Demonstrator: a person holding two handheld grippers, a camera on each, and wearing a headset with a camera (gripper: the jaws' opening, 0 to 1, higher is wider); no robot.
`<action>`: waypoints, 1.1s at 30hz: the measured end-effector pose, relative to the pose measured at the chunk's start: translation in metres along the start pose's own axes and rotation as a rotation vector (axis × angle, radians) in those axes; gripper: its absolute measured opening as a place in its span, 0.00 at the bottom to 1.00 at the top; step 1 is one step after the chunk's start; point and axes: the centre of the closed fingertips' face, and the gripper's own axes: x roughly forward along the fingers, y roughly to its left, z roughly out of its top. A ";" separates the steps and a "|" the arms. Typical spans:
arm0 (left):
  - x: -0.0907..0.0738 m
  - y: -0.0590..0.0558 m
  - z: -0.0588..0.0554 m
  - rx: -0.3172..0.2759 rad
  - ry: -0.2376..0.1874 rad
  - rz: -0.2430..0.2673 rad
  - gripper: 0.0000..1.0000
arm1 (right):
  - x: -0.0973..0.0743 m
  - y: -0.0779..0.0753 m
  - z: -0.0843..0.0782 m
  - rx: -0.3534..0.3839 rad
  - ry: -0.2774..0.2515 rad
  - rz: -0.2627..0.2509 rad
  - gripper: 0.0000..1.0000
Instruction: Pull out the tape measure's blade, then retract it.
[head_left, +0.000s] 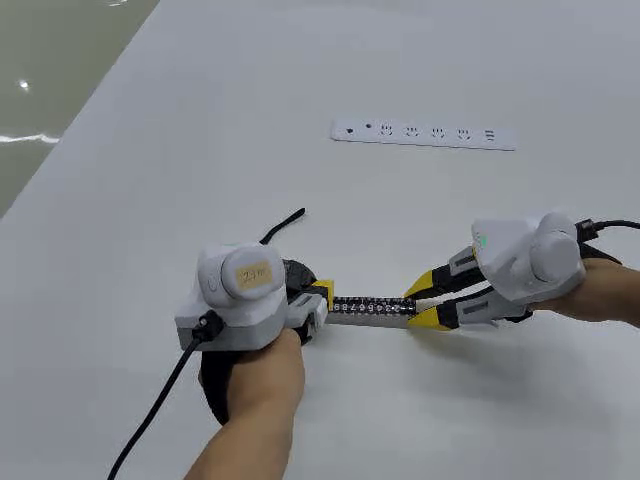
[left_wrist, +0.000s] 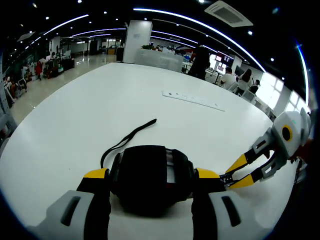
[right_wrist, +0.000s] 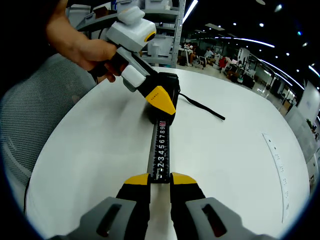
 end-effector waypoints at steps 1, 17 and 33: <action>0.000 0.000 0.000 0.000 0.001 -0.001 0.62 | 0.000 0.001 0.002 -0.002 0.001 0.001 0.14; 0.001 0.001 0.000 -0.005 0.003 -0.006 0.62 | 0.006 0.001 0.008 -0.004 -0.008 0.007 0.14; -0.001 0.000 0.000 -0.005 0.003 -0.010 0.62 | 0.010 0.002 0.014 -0.001 -0.016 0.008 0.14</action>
